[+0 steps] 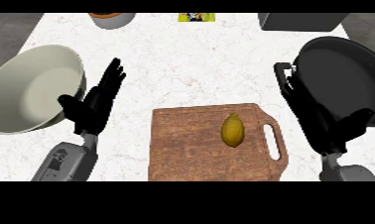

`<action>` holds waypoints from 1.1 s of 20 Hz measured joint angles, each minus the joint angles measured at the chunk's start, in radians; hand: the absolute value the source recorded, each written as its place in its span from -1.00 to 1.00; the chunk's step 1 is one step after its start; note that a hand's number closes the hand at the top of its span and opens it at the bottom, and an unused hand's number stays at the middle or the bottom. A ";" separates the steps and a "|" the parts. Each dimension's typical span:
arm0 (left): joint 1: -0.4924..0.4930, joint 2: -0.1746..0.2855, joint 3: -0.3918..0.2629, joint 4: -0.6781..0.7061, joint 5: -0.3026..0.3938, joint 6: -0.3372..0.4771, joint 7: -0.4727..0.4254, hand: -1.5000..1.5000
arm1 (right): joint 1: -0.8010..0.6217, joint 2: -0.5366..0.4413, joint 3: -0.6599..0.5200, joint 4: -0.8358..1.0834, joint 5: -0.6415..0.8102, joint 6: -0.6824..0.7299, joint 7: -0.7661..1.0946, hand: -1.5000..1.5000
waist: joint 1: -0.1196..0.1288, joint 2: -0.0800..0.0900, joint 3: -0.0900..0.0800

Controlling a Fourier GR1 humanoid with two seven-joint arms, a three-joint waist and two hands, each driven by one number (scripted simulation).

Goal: Pick the lemon from the cutting board and place it in the pot

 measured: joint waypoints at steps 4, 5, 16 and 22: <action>0.009 0.014 0.015 -0.065 -0.011 0.027 0.057 0.00 | -0.069 0.069 0.066 -0.015 0.026 0.022 -0.008 -1.00 | -0.007 0.003 0.003; 0.007 0.014 0.011 -0.083 -0.019 0.042 0.077 0.00 | -0.104 0.091 0.086 -0.017 0.030 0.028 -0.005 -1.00 | -0.002 0.003 0.004; 0.045 0.047 0.024 -0.205 -0.010 0.088 0.227 0.00 | -0.055 -0.033 0.210 -0.211 0.545 -0.247 -0.273 -1.00 | -0.032 -0.008 0.003; 0.054 0.057 0.030 -0.255 -0.016 0.099 0.275 0.00 | 0.029 -0.212 0.226 -0.450 0.706 -0.215 -0.072 -1.00 | -0.046 -0.005 0.002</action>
